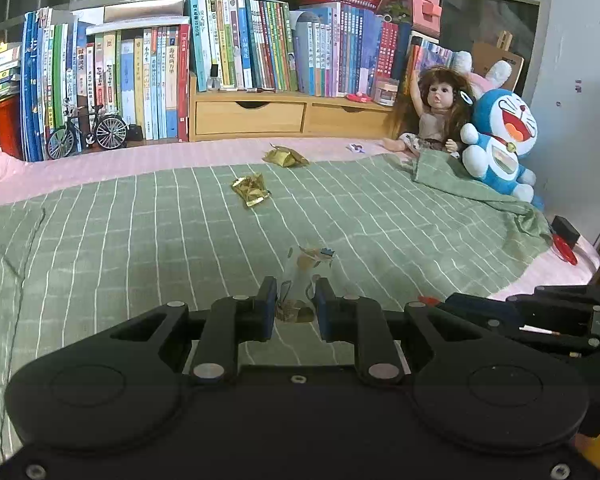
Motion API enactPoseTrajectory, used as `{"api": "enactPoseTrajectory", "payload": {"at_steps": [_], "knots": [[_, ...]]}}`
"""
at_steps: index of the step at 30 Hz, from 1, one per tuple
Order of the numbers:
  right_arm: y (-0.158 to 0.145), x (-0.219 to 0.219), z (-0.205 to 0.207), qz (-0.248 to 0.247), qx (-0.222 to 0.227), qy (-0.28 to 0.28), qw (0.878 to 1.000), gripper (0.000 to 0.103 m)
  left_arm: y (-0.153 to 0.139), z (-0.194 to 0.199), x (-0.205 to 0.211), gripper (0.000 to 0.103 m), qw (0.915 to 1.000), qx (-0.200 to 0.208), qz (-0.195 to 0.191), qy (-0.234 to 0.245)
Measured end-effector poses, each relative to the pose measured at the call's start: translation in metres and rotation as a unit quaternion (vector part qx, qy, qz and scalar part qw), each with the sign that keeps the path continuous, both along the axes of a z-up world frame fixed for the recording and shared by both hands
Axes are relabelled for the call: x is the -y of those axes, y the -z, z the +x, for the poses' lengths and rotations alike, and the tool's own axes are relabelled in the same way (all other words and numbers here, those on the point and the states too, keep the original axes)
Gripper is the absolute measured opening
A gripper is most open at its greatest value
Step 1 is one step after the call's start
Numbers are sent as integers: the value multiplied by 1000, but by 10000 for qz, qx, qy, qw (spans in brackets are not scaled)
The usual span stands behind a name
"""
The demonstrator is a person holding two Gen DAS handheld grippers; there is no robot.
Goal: Collect trash
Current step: 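Carry both held items down past the bed edge to the bin, then open both tools over the bin to drop the items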
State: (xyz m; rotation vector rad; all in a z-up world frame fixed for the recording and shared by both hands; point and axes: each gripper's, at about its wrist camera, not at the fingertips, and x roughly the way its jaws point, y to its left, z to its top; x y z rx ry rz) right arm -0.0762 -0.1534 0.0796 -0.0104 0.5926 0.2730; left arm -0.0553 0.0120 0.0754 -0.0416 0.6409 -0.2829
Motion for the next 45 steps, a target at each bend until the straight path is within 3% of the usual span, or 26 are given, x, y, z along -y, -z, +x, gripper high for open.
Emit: {"api": "enactPoseTrajectory", "payload": {"at_steps": [12, 26, 39, 45], "knots": [[-4, -3, -36, 112, 5, -141, 9998, 14, 2, -52, -3, 19, 9999, 18, -96, 34], [19, -10, -86, 191, -417, -435, 9980, 14, 34, -130, -14, 19, 9997, -226, -68, 10], [68, -27, -101, -7, -1395, -799, 9870, 14, 103, -163, -23, 19, 9931, -1157, 150, -94], [95, -26, -97, 130, -1979, -706, 9776, 14, 131, -163, -23, 19, 9843, -1758, 165, -71]]}}
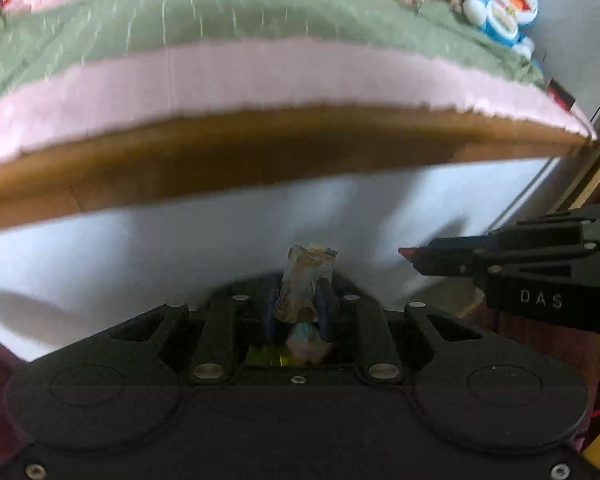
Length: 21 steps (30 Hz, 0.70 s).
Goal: Collect trash
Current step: 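Open both tools over the bin to drop the items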
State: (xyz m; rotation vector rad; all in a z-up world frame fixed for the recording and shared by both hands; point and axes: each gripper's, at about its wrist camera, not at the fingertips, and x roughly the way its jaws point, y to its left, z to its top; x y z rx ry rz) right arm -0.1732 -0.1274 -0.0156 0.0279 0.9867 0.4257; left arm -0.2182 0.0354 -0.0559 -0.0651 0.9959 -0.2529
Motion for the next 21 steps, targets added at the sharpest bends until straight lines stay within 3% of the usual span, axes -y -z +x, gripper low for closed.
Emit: {"api": "enactPoseTrajectory", "payload": {"at_steps": [4, 12, 17, 18, 19, 21], "knots": [[15, 2, 3, 88, -292, 107, 9995, 14, 18, 3, 0, 19, 9993, -360, -56, -63], [31, -1, 11, 158, -571, 180, 9981, 15, 35, 6, 2, 21, 9979, -628, -64, -115], [33, -2, 15, 190, -611, 213, 9977, 24, 36, 6, 5, 30, 9975, -695, -30, -84], [33, -2, 15, 185, -614, 212, 9977, 35, 36, 6, 6, 34, 9975, -699, -15, -83], [33, -2, 15, 191, -609, 214, 9977, 40, 35, 6, 6, 36, 9975, -705, -7, -87], [32, -3, 15, 203, -591, 214, 9978, 42, 36, 8, 6, 38, 9974, -713, 4, -104]]}}
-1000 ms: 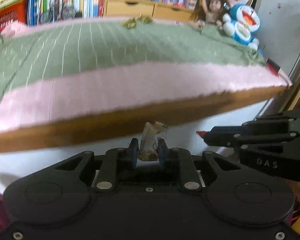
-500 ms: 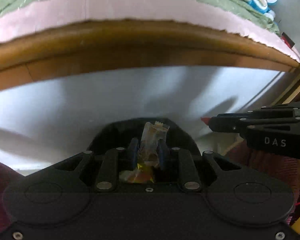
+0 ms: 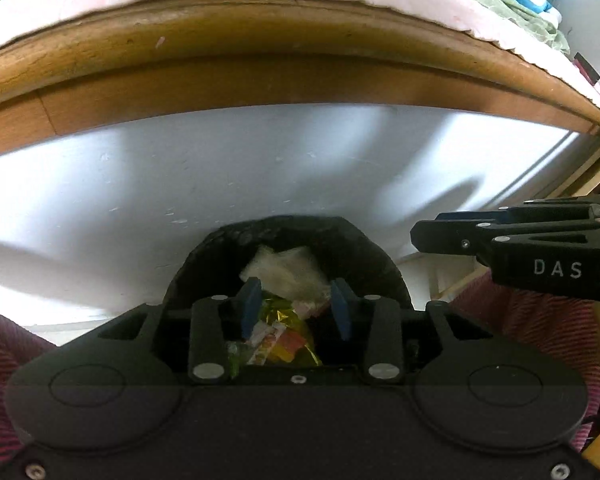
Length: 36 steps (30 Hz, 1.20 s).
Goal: Collect trash
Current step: 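Open both tools over the bin to drop the items, then raise both open tools back over the blanket toward the gold wrappers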
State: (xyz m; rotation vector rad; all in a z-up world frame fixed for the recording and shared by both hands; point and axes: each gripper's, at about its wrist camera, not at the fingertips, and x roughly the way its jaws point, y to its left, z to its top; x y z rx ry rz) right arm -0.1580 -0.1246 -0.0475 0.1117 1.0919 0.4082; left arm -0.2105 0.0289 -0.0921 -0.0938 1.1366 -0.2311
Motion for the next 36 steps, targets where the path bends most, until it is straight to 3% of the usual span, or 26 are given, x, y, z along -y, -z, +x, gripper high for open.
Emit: {"api": "enactPoseTrajectory", "payload": {"at_steps": [4, 9, 13, 18, 23, 28, 36], "knots": [[-4, 2, -2, 8, 59, 27, 10000, 45, -1, -1, 2, 43, 10000, 9, 28, -24], [-10, 5, -4, 18, 128, 48, 9999, 57, -7, -1, 3, 53, 9999, 122, 58, -3], [-20, 6, -9, 51, 247, 11, 9997, 61, -22, -4, -1, 55, 9996, 293, 34, 23], [-51, 11, -9, 178, 548, -121, 9983, 65, -67, -9, -3, 61, 9954, 943, 56, 124], [-92, 20, -1, 176, 1146, -130, 9932, 69, -114, -3, -5, 63, 9863, 1645, -31, 114], [-121, 32, 18, 193, 1541, 16, 9879, 70, -152, 17, -8, 78, 9769, 2137, -79, -6], [-161, 51, 58, 339, 1958, 358, 9794, 76, -197, 77, -9, 78, 9703, 2394, -278, -198]]}}
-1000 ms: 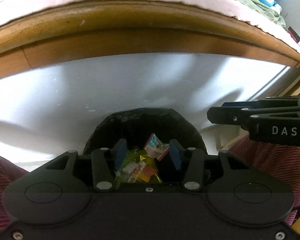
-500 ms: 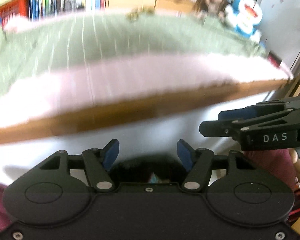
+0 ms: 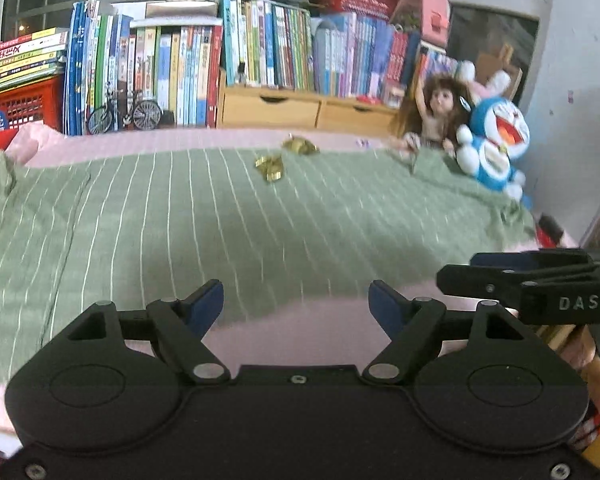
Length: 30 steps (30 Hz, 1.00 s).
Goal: Collect trash
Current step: 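Raise both open tools back over the blanket toward the gold wrappers, then grasp the gold wrapper bar with the left tool while the right tool grasps the crumpled gold wrapper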
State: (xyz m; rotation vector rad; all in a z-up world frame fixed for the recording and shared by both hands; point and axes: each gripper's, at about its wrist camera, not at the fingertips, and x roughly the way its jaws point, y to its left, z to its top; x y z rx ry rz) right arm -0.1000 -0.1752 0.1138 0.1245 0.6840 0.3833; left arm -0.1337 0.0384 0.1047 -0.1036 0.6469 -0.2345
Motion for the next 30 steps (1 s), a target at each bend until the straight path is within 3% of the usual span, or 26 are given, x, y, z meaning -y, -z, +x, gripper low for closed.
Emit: {"api": "enactPoseTrajectory", "payload": {"at_steps": [10, 15, 23, 30], "knots": [[-53, 30, 70, 60, 553, 529, 9971, 80, -53, 93, 16, 82, 9990, 393, -138, -167], [-67, 39, 115, -61, 769, 691, 9946, 86, -62, 140, 26, 90, 9982, 557, -133, -189], [-55, 43, 183, -364, 1000, 751, 9915, 89, -13, 224, 45, 90, 9983, 121, -76, -560], [-27, 40, 250, -451, 756, 661, 9939, 89, 50, 279, 55, 90, 9951, -140, 16, -975]]}}
